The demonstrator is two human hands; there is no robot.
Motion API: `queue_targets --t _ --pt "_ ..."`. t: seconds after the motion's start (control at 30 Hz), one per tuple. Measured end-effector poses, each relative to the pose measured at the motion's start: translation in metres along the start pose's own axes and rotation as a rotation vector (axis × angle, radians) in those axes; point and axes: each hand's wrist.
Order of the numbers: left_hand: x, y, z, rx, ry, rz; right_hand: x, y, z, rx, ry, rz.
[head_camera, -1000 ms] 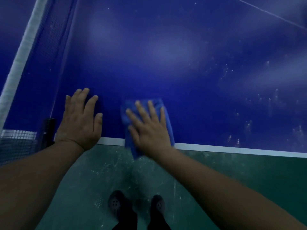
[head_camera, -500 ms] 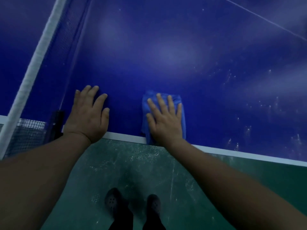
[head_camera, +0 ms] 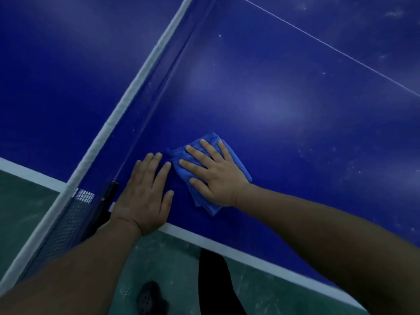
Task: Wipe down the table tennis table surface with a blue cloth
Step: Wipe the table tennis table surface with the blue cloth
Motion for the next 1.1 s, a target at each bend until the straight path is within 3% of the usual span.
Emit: queue_targets --t 0.1,0.23,0.4,0.5,0.67,0.77,0.83,0.87,0.97,1.0,1.1 --pt "0.000 0.002 0.005 0.064 -0.091 -0.044 0.018 -0.045 0.046 0.088 0.016 -0.083" --pt "0.001 -0.015 0.018 0.242 -0.028 0.001 0.035 -0.099 0.098 0.149 0.031 -0.106" --pt "0.006 -0.080 0.055 0.311 0.019 0.073 0.040 -0.134 0.137 0.368 0.036 -0.106" --pt "0.005 -0.123 0.070 0.352 0.015 0.094 0.045 -0.162 0.173 0.391 0.062 -0.076" --pt "-0.001 -0.167 0.079 0.408 0.042 0.061 0.066 -0.214 0.247 0.203 0.078 -0.067" --pt "-0.004 -0.168 0.078 0.429 0.023 0.017 0.078 -0.239 0.305 -0.041 0.057 0.019" --pt "-0.003 -0.167 0.078 0.423 0.024 0.002 0.082 -0.248 0.319 -0.199 -0.006 0.032" --pt "-0.004 -0.167 0.078 0.421 0.021 -0.006 0.082 -0.249 0.313 -0.189 0.007 0.030" --pt "-0.005 -0.169 0.076 0.417 0.015 -0.002 0.059 -0.222 0.268 0.316 0.244 0.145" --pt "-0.006 -0.169 0.076 0.415 0.005 -0.004 0.052 -0.202 0.251 0.448 0.249 0.104" --pt "-0.009 -0.168 0.076 0.400 -0.012 0.007 0.056 -0.173 0.257 0.621 0.173 -0.015"
Point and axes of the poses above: each hand's wrist, its own y-axis away from the middle knuckle, its own x-axis out of the back of the hand, z = x × y, and after that the axes turned 9 degrees about x, right-handed
